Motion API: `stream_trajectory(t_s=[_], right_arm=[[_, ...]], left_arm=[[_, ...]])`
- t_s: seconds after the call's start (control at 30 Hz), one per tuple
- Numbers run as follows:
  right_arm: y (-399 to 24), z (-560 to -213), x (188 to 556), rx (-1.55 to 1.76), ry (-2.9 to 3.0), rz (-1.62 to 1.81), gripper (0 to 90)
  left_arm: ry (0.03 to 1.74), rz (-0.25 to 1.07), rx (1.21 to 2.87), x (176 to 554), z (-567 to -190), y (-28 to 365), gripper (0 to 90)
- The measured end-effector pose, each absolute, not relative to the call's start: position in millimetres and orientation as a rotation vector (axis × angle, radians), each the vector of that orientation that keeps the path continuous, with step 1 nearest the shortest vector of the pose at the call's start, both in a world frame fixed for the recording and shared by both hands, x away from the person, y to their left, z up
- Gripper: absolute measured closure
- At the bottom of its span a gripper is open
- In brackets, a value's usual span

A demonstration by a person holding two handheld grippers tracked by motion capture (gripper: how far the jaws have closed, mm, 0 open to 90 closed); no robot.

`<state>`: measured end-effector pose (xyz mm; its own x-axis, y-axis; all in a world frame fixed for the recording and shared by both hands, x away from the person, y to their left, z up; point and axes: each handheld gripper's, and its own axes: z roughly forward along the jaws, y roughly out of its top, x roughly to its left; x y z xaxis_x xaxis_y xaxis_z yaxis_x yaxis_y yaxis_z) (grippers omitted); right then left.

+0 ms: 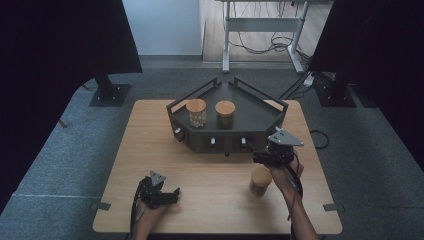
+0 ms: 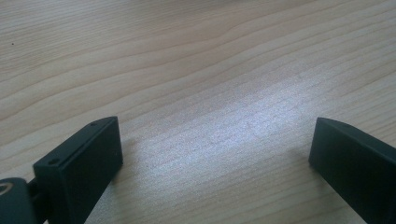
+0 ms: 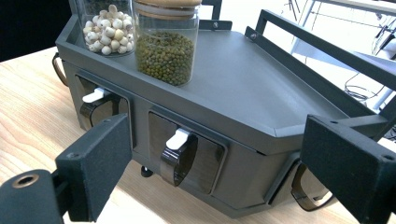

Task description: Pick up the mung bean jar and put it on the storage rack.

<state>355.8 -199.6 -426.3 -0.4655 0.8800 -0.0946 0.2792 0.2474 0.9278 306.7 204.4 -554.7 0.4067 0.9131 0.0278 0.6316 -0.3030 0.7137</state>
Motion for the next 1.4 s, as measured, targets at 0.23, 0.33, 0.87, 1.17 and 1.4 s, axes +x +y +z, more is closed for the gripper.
stream_trajectory(t_s=[0.23, 0.33, 0.87, 1.17, 1.4], right_arm=[[-203.9, -428.8, 352.1, 1.059, 1.881, 1.203, 8.5], [-205.5, -429.2, 350.5, 1.060, 1.879, 1.200, 8.5], [-215.7, -433.1, 342.9, 1.082, 1.853, 1.198, 8.5], [-223.2, -435.5, 338.1, 1.101, 1.829, 1.197, 8.4], [-228.8, -439.3, 335.8, 1.118, 1.819, 1.190, 8.5]], left_arm=[[1.309, 0.583, 2.042, 306.6, -554.7, 204.3, 2.4], [1.311, 0.582, 2.040, 306.5, -554.8, 204.2, 2.4], [1.310, 0.582, 2.040, 306.5, -554.8, 204.2, 2.3], [1.310, 0.582, 2.040, 306.5, -554.8, 204.2, 2.3], [1.311, 0.582, 2.038, 306.5, -554.9, 204.1, 2.3]])
